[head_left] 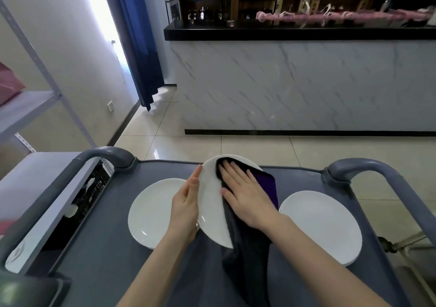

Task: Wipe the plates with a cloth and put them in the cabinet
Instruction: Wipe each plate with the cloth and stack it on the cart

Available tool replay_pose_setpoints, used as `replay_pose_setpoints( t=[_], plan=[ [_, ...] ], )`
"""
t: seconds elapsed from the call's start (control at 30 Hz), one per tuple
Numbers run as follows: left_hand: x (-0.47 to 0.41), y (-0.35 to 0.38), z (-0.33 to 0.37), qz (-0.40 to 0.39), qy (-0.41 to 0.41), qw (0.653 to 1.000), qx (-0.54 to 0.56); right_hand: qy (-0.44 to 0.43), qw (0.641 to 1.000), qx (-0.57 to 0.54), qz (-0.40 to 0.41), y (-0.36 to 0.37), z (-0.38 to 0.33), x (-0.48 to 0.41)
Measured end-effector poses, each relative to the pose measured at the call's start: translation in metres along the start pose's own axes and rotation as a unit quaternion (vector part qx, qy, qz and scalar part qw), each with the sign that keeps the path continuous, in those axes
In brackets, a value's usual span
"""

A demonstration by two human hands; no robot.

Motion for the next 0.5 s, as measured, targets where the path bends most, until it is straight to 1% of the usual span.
replay_pose_setpoints(
  t=[0.07,0.13,0.23,0.3,0.37,0.4,0.5],
  plan=[
    [-0.001,0.003,0.001,0.001,0.002,1.000,0.010,-0.044,0.999,0.016,0.015,-0.004,-0.022,-0.002],
    [-0.002,0.002,0.004,0.018,-0.003,1.000,0.024,-0.080,0.996,0.029,0.018,-0.001,-0.042,0.006],
    [-0.003,-0.007,0.012,0.050,-0.017,0.997,0.053,-0.143,0.989,0.024,-0.012,0.009,-0.060,0.034],
    [-0.002,-0.011,0.016,0.052,-0.019,0.997,0.054,-0.160,0.987,0.015,-0.018,0.014,-0.059,0.053],
    [-0.002,-0.016,0.017,0.051,-0.013,0.997,0.048,-0.150,0.988,0.015,-0.014,0.017,-0.051,0.066],
    [-0.002,-0.018,0.017,0.051,-0.007,0.998,0.044,-0.132,0.991,0.019,-0.008,0.017,-0.044,0.070],
    [-0.002,-0.026,0.017,0.056,-0.005,0.998,0.026,-0.039,0.998,0.044,0.018,0.013,-0.013,0.067]
  ],
)
Point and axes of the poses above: each hand's wrist, its own x-axis away from the middle knuckle, its own y-axis out of the palm, z = x × y, the point moved 5 cm from there along -x, towards the middle knuckle, and after that the axes turned 12 degrees about x, right-handed, at the moved point
